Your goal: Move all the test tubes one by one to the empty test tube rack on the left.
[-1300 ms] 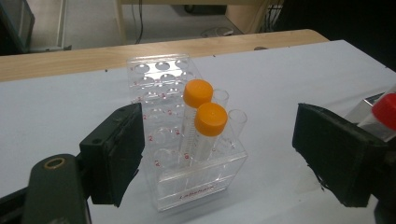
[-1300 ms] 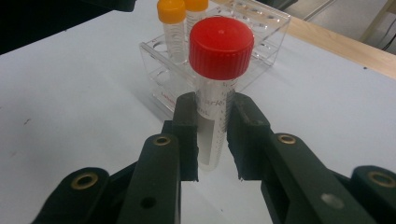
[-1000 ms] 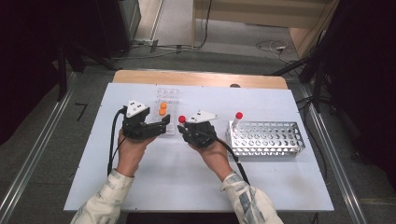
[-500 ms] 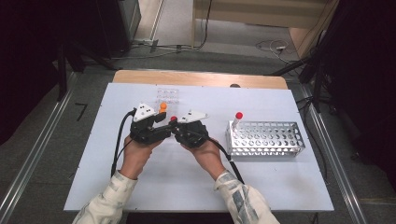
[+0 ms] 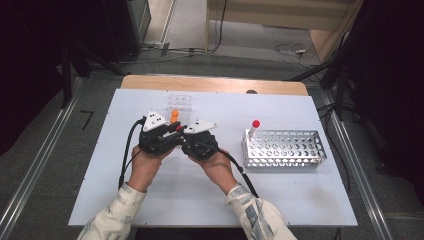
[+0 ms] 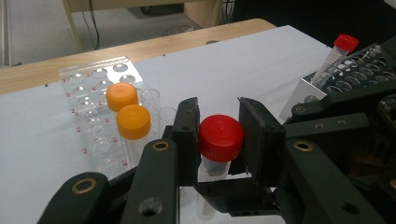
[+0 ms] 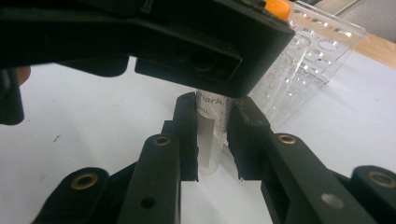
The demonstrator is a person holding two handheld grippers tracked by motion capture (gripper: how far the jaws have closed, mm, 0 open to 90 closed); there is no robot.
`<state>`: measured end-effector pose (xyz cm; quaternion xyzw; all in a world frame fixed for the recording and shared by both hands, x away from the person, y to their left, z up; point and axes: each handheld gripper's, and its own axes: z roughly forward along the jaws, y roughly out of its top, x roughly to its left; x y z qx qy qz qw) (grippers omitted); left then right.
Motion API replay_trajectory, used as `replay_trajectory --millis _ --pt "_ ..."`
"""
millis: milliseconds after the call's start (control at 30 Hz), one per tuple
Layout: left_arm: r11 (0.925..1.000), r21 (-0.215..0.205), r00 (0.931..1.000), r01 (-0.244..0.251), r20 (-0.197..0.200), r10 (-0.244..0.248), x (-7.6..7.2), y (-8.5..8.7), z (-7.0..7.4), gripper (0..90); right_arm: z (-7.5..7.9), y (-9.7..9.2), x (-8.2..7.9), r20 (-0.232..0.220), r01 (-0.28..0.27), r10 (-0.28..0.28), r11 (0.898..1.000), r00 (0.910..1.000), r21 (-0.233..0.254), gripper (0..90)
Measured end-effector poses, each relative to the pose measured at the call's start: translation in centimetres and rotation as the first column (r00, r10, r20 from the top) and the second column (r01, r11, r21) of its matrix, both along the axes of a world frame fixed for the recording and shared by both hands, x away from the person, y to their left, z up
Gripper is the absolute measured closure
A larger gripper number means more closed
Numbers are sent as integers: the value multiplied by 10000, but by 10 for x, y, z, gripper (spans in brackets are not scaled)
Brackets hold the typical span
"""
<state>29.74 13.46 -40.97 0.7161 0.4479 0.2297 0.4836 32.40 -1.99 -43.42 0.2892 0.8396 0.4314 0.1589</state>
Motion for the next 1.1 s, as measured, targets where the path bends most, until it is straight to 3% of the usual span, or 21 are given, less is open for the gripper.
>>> replay_trajectory --millis 233,333,400,533,900,1100 --pt "10000 3 10000 7 54 -7 -1 0 1 703 1 0 0 -9 -31 31 10000 10000 35 708" --pt "10000 7 10000 -22 96 22 -1 0 1 703 0 0 -1 -33 -152 152 9999 9999 67 622" --pt "10000 -32 9999 -43 141 44 -1 1 2 704 0 0 -1 -208 -181 183 9998 9996 98 487" --pt "9996 -150 9996 -224 189 227 -2 6 6 704 1 -4 -3 -350 -303 310 9993 9989 202 436" --pt "9972 -354 9968 -658 425 673 -6 28 28 703 18 -47 -23 -10 -378 379 9989 9993 273 389" --pt "9952 -39 9942 -976 457 977 2 34 40 704 17 -72 -29 34 -192 192 9996 9998 211 349"
